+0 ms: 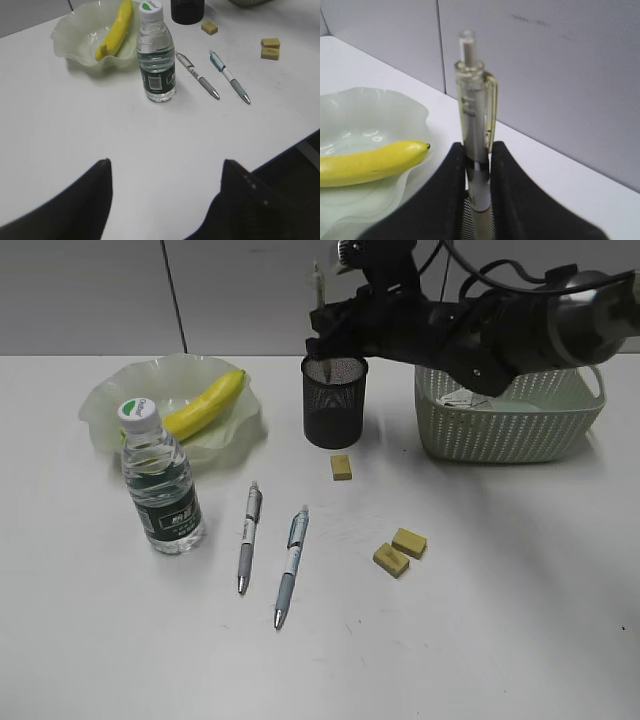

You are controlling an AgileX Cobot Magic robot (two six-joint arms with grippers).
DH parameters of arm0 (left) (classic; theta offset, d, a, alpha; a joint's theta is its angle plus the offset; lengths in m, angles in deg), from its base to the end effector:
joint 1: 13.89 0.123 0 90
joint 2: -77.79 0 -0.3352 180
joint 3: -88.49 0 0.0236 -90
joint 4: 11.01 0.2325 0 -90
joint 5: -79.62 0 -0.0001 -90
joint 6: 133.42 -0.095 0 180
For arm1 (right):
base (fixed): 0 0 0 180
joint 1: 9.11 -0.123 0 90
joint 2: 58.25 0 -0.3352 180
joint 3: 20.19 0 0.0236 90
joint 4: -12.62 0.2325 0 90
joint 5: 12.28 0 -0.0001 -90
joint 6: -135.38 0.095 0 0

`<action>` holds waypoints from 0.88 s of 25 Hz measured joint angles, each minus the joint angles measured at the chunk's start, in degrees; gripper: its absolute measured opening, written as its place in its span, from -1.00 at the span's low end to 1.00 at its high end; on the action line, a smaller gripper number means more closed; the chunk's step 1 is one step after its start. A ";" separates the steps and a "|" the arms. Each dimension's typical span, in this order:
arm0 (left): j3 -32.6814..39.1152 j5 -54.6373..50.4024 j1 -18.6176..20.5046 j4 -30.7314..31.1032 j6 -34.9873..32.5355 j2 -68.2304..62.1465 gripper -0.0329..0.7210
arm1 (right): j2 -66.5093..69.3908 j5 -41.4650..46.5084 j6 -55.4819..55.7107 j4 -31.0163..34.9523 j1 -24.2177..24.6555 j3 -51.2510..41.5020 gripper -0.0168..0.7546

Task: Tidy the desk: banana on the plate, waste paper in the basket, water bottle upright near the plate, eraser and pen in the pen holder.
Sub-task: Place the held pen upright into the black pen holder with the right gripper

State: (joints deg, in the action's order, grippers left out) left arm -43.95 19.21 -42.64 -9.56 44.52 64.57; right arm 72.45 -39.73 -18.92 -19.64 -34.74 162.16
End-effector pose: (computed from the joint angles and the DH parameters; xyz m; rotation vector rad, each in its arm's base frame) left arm -0.0461 0.0277 0.2845 0.5645 2.0483 -0.2464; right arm 0.4449 0.2393 0.2280 -0.6348 1.7343 0.4973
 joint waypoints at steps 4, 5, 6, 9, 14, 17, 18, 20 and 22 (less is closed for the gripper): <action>0.00 0.00 0.00 0.00 0.00 0.00 0.43 | 0.99 0.84 -1.10 0.71 0.00 0.00 -0.64; 0.00 0.00 0.00 0.00 0.00 0.00 0.43 | 1.05 1.27 -1.22 0.87 0.00 0.00 -0.63; 0.00 0.00 0.00 0.00 0.00 0.00 0.43 | 1.03 1.48 -1.22 0.97 0.00 0.00 -0.58; 0.00 0.00 0.00 0.00 0.00 0.00 0.43 | 1.03 1.52 -1.29 1.13 0.00 0.00 -0.19; 0.00 0.00 0.00 0.00 0.00 0.00 0.43 | -2.05 7.82 -1.29 1.20 0.00 0.00 0.46; 0.00 0.00 0.00 0.00 0.00 0.00 0.43 | -7.33 19.03 -1.24 1.36 0.00 0.00 0.53; 0.00 0.00 0.00 0.00 0.00 0.00 0.43 | -9.74 24.14 -1.24 1.61 0.00 0.00 0.54; 0.00 0.00 0.00 0.00 0.00 0.00 0.43 | -14.87 34.53 -1.49 2.59 0.00 0.00 0.54; 0.00 0.00 0.00 0.00 0.00 0.00 0.43 | -19.57 42.51 -3.40 3.77 0.00 0.00 0.55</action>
State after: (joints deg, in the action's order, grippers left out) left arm -43.95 19.21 -42.64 -9.56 44.52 64.57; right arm 52.88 2.78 -22.32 -15.87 -34.74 162.16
